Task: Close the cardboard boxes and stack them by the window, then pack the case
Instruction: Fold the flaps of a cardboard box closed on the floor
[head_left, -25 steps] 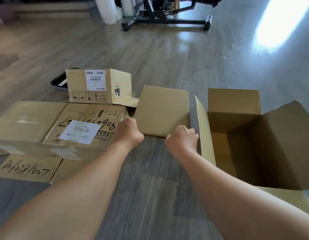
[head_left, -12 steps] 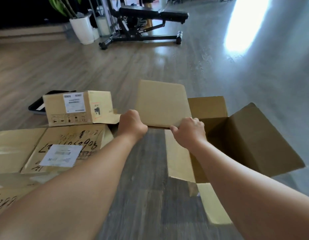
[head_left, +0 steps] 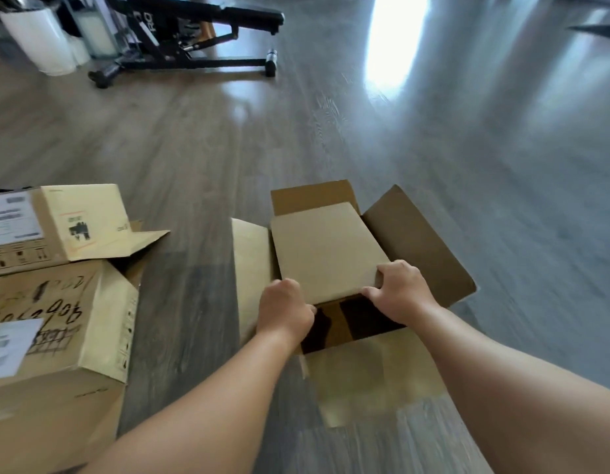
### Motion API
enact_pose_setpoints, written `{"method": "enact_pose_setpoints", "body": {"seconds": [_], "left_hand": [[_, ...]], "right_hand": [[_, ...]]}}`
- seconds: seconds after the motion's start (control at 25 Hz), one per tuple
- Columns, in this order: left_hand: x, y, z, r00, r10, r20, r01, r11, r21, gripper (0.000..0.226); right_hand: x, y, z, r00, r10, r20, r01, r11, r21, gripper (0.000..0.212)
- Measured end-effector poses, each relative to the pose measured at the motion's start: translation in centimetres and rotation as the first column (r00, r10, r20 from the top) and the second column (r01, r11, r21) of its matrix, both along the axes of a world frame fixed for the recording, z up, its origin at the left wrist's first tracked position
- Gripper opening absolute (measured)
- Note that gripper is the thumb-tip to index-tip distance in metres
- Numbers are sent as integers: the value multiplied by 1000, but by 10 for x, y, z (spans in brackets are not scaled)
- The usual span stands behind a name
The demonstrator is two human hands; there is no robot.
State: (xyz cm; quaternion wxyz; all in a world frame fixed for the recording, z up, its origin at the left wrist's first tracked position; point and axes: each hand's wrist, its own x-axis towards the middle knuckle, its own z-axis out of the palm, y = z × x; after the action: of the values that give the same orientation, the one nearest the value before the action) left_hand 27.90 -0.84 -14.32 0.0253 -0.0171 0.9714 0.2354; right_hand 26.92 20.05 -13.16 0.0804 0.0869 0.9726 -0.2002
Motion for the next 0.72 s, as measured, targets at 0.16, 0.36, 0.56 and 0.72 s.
{"method": "enact_pose_setpoints", "body": {"seconds": [0.16,0.36,0.56,0.72], "left_hand": [[18,8,-16,990,-89,110,98,993,-73,38],[20,11,-25,971,-157,181,176,980,-96,49],[20,9,-25,981,-170,92,184,968,-170,41],[13,-6,-25,982,-185,24,187,970,-155,23]], "right_hand": [[15,16,-20,997,4,81,-7,999,43,35],[16,19,-31,987,-45,157,33,996,78,42],[13,9,-36,990,-92,102,75,984,162,30],[13,10,-35,993,-64,94,47,985,168,28]]}}
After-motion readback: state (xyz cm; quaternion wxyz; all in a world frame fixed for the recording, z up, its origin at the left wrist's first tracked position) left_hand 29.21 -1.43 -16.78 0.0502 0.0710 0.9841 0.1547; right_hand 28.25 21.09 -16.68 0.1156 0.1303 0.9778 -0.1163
